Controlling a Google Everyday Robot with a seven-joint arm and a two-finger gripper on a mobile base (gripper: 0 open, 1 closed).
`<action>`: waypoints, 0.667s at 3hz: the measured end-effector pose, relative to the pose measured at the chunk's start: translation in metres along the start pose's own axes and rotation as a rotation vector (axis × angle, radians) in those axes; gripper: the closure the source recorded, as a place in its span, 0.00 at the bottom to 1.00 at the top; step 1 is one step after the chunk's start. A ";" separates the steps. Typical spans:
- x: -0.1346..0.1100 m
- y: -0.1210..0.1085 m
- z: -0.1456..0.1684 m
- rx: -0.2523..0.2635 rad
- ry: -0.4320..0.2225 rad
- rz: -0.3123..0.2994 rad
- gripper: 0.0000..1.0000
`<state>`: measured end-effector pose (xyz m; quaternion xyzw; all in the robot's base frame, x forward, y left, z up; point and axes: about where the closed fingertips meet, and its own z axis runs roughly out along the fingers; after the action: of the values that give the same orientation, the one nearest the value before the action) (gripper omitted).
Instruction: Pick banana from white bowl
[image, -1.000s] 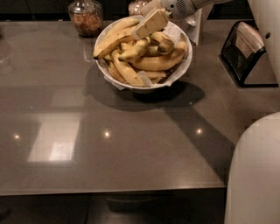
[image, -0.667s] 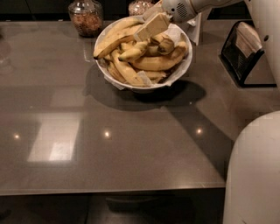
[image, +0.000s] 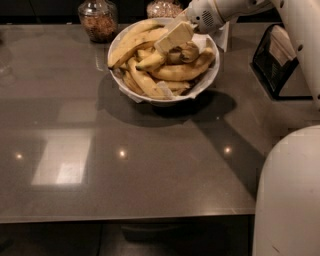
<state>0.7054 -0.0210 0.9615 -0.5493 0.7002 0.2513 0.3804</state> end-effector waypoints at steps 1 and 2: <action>-0.002 0.002 0.002 -0.011 0.005 0.006 0.79; -0.005 0.002 -0.001 -0.011 0.005 0.006 1.00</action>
Offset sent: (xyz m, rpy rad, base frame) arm -0.0070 0.0014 0.0169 -0.0057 0.0081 0.0063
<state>0.7034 -0.0179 0.9658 -0.5499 0.7014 0.2548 0.3751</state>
